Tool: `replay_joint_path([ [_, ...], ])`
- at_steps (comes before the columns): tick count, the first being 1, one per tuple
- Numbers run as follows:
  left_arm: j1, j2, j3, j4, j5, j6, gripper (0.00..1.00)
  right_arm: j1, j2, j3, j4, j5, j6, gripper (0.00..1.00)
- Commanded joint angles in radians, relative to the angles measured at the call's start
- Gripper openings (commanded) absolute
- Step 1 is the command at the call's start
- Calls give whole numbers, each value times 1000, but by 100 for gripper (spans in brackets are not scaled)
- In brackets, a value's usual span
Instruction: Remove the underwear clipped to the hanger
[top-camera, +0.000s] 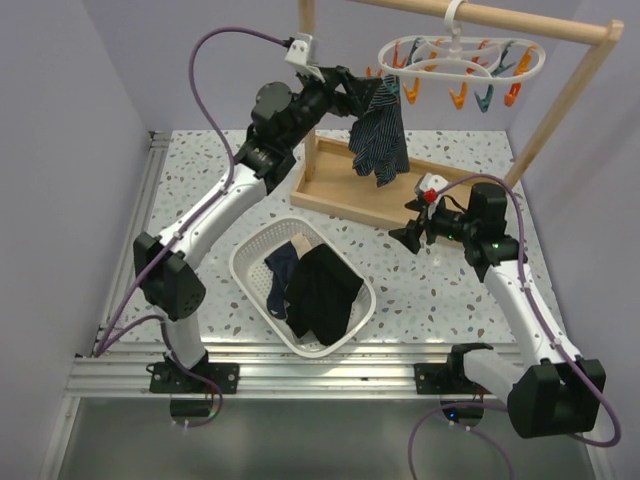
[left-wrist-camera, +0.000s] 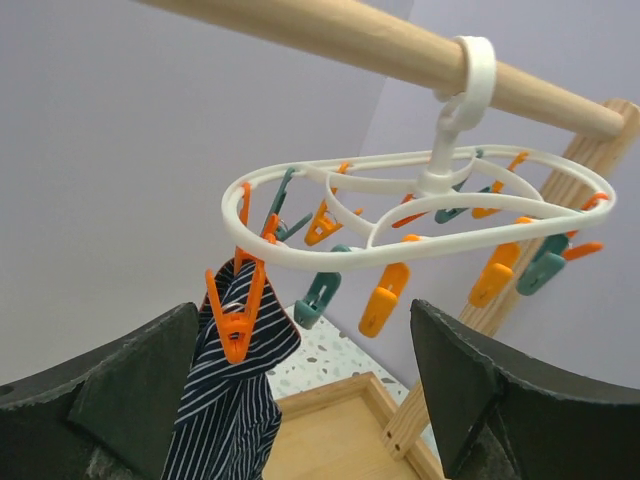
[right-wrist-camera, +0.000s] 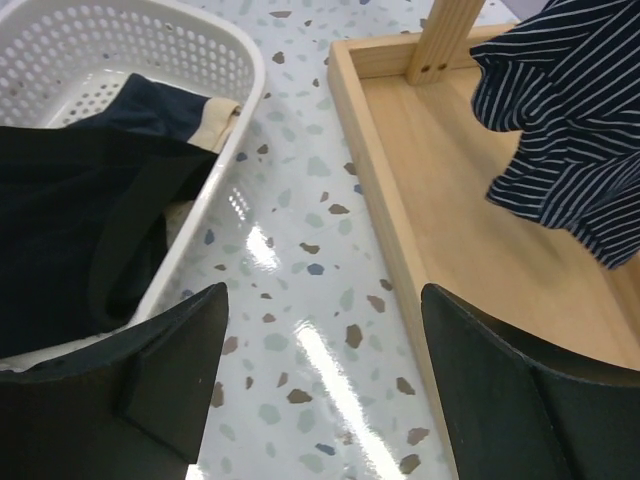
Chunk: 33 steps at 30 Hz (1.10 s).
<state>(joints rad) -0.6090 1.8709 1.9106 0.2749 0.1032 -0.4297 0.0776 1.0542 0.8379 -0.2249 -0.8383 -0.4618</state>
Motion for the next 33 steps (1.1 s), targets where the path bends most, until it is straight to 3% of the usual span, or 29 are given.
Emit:
replay_joint_path([
  [1, 2, -145, -94, 40, -3, 86, 91, 40, 30, 58, 108, 71, -73, 81],
  [5, 2, -283, -288, 37, -19, 149, 93, 178, 62, 47, 221, 347, -57, 76],
  [9, 2, -436, -470, 32, -51, 174, 95, 209, 121, -14, 548, 601, 24, 79],
  [12, 3, -596, -609, 11, -79, 178, 95, 220, 239, 21, 668, 767, 58, 80],
  [13, 3, -627, -645, 3, -89, 177, 95, 223, 298, 41, 682, 795, 58, 94],
  [16, 2, -751, -774, -28, -130, 170, 95, 223, 374, 133, 674, 814, 58, 95],
  [19, 3, -860, -881, -83, -174, 155, 95, 260, 424, 197, 635, 756, 29, 90],
  [21, 2, -935, -918, -126, -206, 141, 95, 296, 464, 230, 631, 795, 11, 89],
  [26, 2, -1087, -1058, -187, -281, 54, 95, 364, 593, 329, 658, 1056, 66, 82],
  [33, 2, -1265, -1156, -273, -352, -21, 95, 367, 757, 493, 587, 1211, 170, 74],
])
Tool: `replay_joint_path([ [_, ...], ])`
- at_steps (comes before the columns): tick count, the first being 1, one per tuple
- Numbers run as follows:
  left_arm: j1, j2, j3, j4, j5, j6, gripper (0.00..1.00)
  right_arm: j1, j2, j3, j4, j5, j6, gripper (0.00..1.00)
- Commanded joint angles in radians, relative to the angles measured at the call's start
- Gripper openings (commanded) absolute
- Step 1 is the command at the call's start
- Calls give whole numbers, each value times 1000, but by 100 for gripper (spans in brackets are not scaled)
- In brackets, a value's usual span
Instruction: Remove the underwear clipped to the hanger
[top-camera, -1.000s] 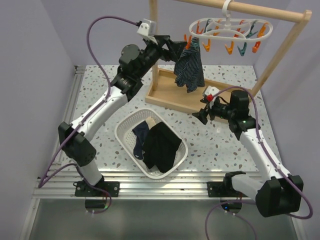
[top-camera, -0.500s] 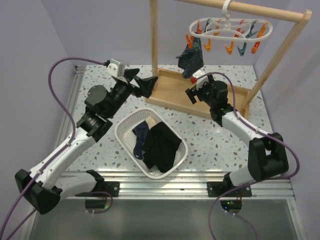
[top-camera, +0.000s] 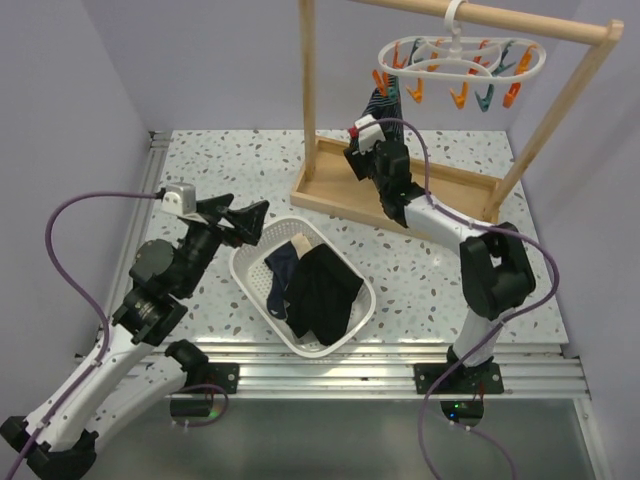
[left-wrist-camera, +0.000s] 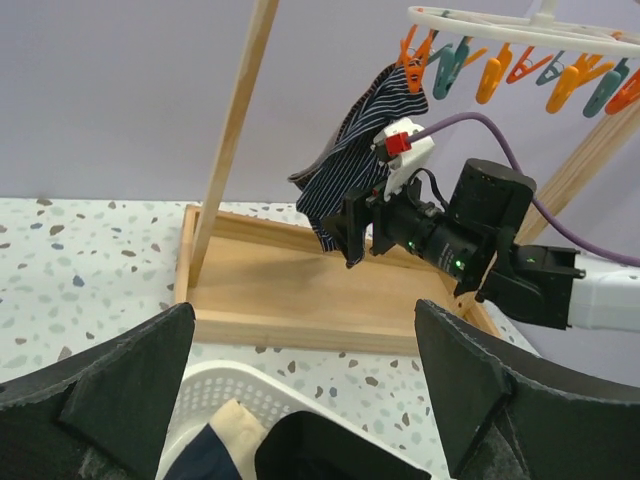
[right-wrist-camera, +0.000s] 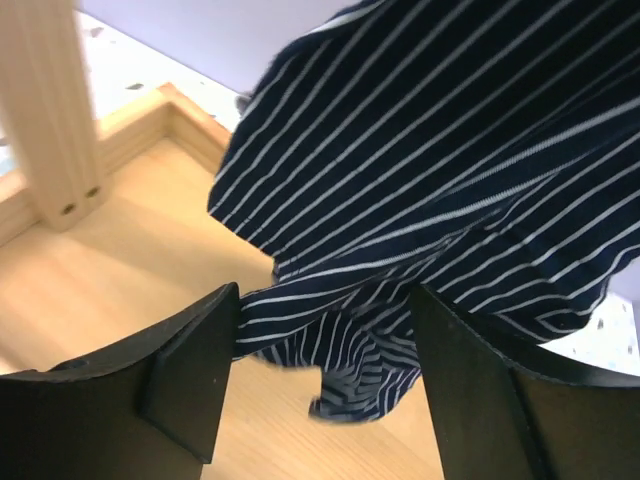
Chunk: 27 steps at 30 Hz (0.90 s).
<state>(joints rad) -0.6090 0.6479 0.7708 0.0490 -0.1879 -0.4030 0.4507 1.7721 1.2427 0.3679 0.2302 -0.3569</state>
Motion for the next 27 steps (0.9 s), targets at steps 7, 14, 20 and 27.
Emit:
replay_joint_path([
  [7, 3, -60, 16, -127, -87, -40, 95, -17, 148, 210, -64, 156, 170, 32],
  [14, 2, -62, 10, -133, -82, -57, 95, -61, 104, 170, -78, 78, 193, 0],
  [20, 2, -44, -5, -97, -56, -60, 95, -162, -95, 16, -173, -164, 231, 0],
  [27, 3, 16, -18, -8, 1, -48, 96, -302, -344, -147, -305, -455, 205, 0],
])
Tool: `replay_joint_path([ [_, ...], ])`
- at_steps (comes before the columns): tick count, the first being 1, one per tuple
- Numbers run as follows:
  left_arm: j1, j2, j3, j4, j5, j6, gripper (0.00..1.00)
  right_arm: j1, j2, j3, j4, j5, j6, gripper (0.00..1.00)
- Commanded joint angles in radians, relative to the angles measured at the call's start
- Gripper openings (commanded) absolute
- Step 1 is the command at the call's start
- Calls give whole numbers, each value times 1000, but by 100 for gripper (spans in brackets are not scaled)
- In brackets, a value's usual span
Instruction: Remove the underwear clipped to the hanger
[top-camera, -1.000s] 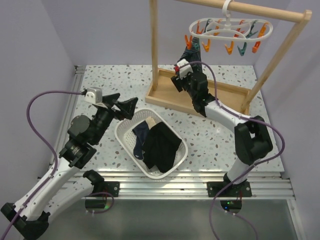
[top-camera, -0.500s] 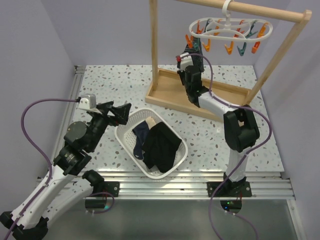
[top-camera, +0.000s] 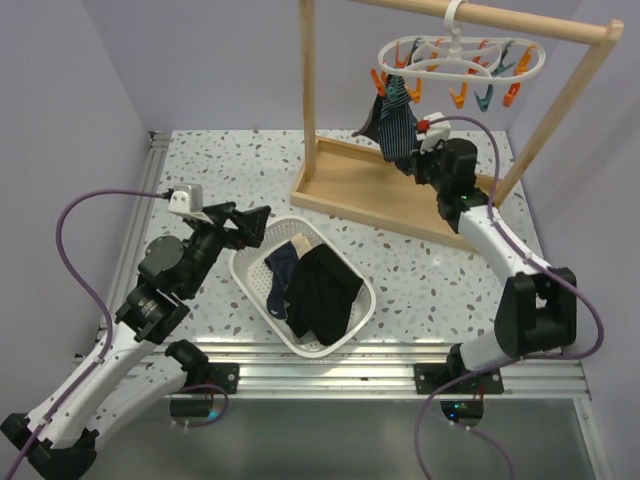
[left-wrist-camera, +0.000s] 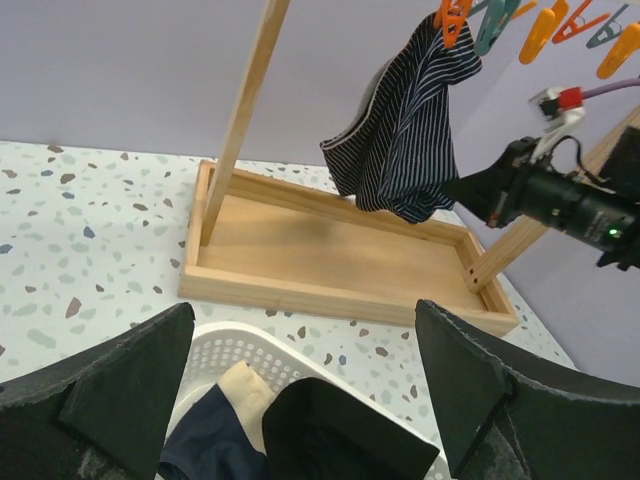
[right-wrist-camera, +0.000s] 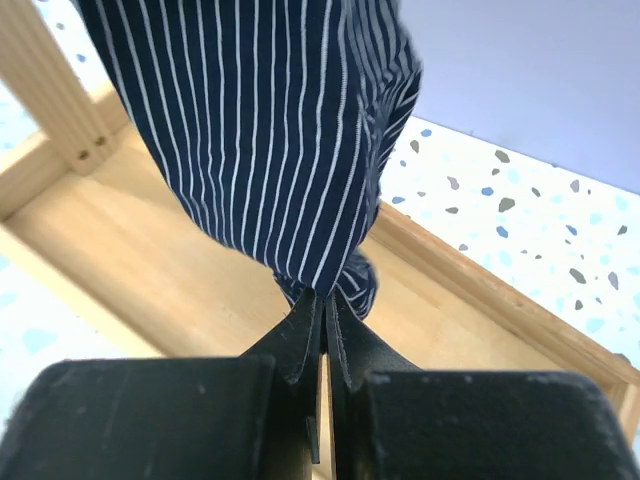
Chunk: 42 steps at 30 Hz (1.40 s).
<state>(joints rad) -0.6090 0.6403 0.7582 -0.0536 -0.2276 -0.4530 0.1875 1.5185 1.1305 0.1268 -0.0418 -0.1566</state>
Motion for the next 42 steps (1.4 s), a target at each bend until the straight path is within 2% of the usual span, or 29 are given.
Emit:
replay_joint_path([
  [1, 2, 31, -5, 104, 50, 7, 96, -83, -134, -44, -82, -241, 5, 0],
  [4, 2, 71, -5, 156, 88, 20, 96, -166, -193, -70, -150, -396, -1, 0],
  [8, 2, 165, 15, 247, 160, 56, 96, -266, -264, -78, -249, -509, 3, 0],
  [15, 3, 375, 76, 431, 255, 92, 98, -399, -325, -109, -325, -566, -4, 0],
  [23, 3, 688, 291, 576, 330, 97, 98, -490, -333, -109, -369, -593, -34, 0],
  [28, 3, 800, 374, 664, 340, 56, 97, -565, -334, -94, -426, -659, -90, 0],
  [34, 2, 904, 437, 716, 350, 11, 97, -562, -296, -40, -498, -832, -204, 0],
  [35, 3, 910, 440, 716, 350, 8, 97, -560, -282, -29, -506, -872, -210, 2],
  [36, 3, 911, 440, 712, 352, 14, 97, -559, -281, -17, -512, -894, -233, 9],
  [38, 2, 894, 432, 704, 346, 25, 97, -553, -281, 1, -507, -911, -253, 7],
  [39, 2, 888, 423, 699, 341, 33, 97, -540, -285, 3, -494, -908, -254, 0],
  [42, 6, 868, 414, 687, 327, 54, 98, -505, -290, 12, -470, -906, -271, 0],
])
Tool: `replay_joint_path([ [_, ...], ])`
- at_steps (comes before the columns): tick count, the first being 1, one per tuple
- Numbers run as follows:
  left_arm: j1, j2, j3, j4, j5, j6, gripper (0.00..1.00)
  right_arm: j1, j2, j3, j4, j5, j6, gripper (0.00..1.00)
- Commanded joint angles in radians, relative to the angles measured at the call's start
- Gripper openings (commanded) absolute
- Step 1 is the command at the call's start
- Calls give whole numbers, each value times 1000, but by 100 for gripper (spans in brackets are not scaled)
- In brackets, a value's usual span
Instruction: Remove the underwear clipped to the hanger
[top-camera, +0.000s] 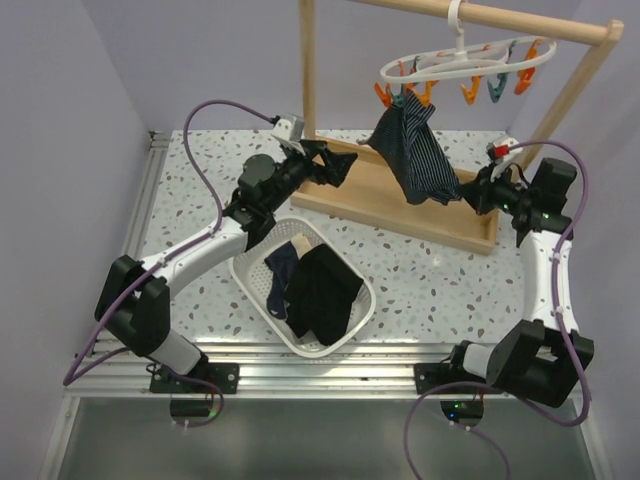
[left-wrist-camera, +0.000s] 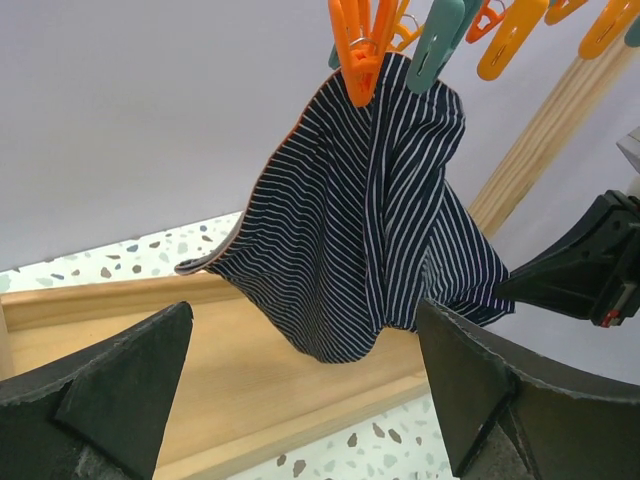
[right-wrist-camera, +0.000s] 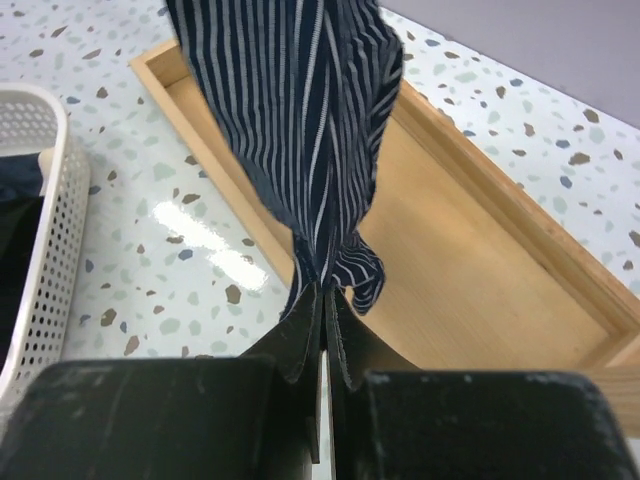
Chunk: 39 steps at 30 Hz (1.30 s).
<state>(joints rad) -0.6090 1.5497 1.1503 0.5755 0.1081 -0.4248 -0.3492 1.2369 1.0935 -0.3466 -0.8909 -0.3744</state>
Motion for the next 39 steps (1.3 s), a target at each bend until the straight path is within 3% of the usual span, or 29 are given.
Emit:
replay_joint_path([
  [1, 6, -48, 22, 55, -5, 27, 98, 50, -13, 69, -46, -68, -81, 0],
  [5, 6, -68, -1, 55, -2, 26, 98, 174, -69, 98, -147, -155, -185, 0],
  [11, 11, -169, -83, 28, -41, 53, 98, 401, -183, 118, -123, -207, -100, 0],
  [16, 15, -283, -116, -32, -73, 95, 98, 435, -220, 152, -127, -249, -54, 0],
  [22, 17, -402, -141, -97, -105, 124, 98, 435, -281, 215, -267, -270, -141, 0],
  [30, 18, -493, -149, -141, -90, 120, 98, 434, -416, 279, -558, -151, -278, 0],
  [37, 18, -467, -149, -126, -39, 81, 98, 434, -534, 227, -479, 56, -78, 0],
  [39, 17, -458, -146, -118, -22, 74, 98, 434, -537, 221, -454, 183, 10, 0],
])
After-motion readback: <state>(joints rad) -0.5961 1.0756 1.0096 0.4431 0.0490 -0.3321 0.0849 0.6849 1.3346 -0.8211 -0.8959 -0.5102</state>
